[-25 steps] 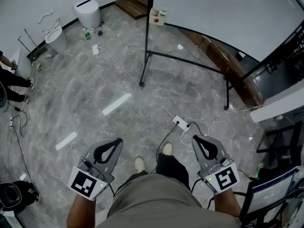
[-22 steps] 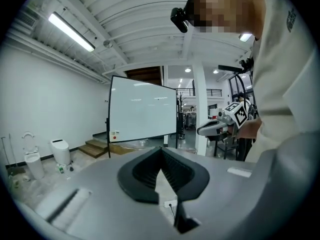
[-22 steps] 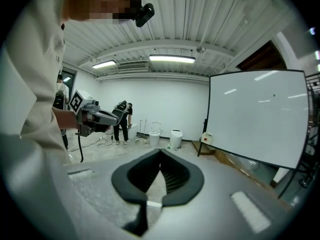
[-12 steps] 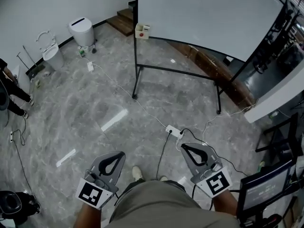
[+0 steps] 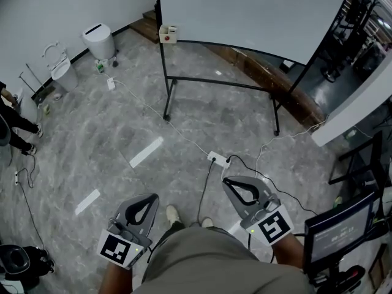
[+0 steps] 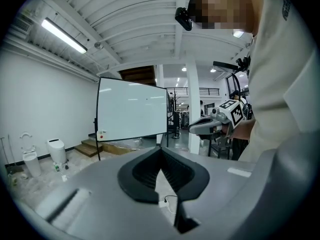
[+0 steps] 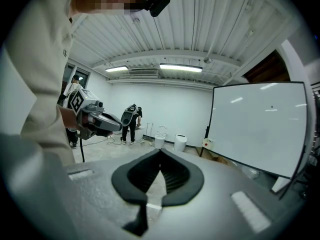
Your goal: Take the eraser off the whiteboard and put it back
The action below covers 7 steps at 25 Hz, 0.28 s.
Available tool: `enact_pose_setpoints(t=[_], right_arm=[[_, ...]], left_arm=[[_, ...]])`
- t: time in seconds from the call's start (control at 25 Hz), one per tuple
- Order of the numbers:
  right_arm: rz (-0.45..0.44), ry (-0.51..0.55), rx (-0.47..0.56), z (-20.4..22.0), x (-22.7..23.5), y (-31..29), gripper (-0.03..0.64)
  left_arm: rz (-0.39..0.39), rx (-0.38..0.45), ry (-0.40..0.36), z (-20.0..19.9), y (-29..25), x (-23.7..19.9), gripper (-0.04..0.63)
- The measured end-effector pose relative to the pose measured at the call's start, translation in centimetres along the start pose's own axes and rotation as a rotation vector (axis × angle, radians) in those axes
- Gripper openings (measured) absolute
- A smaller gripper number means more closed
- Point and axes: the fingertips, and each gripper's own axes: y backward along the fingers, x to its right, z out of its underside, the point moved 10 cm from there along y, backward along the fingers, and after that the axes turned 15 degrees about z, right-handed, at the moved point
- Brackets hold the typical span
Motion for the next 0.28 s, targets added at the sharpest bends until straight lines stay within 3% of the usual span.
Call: enact_pose_setpoints(t=[0.28], right_arm=[[-0.056, 0.03, -0.008, -1.0, 0.2, 1.1, 0.003]], left_arm=[[-0.056, 0.002, 0.017, -0.8, 0.8, 1.8, 0.006]])
